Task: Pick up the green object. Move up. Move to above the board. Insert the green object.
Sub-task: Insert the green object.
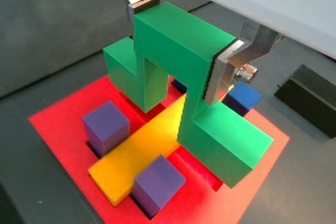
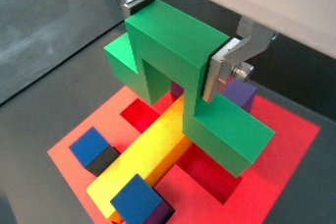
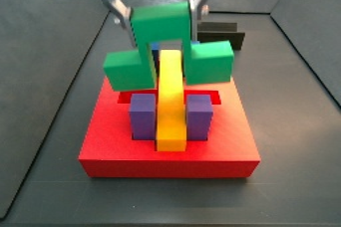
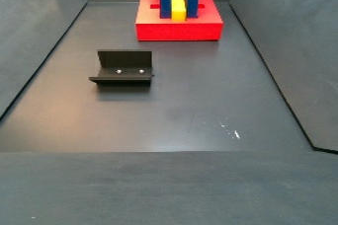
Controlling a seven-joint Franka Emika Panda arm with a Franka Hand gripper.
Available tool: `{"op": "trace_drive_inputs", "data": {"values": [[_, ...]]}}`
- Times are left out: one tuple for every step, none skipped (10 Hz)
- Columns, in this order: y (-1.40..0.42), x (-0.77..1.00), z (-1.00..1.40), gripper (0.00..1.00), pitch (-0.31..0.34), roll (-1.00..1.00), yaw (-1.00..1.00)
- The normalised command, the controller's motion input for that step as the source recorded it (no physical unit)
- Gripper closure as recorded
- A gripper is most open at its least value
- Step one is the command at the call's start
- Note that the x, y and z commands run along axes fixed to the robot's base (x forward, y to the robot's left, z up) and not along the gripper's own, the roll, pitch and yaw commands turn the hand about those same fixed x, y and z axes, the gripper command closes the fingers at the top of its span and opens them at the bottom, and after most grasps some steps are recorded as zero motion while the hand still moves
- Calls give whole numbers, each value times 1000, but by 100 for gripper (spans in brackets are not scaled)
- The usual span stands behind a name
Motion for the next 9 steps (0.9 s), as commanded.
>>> {"op": "trace_drive_inputs", "data": {"values": [[17,0,-17,100,0,-39,0],[26,134,-14,100,0,-4,0],[60,157,-26,100,0,0,0],[74,103,-26,100,0,0,0],[111,60,-89,100,0,0,0],[206,43,-103,100,0,-30,0],[177,0,-109,100,0,0,0],[123,0,-100,100,0,0,11],[60,-80,-120,100,0,0,0]]}}
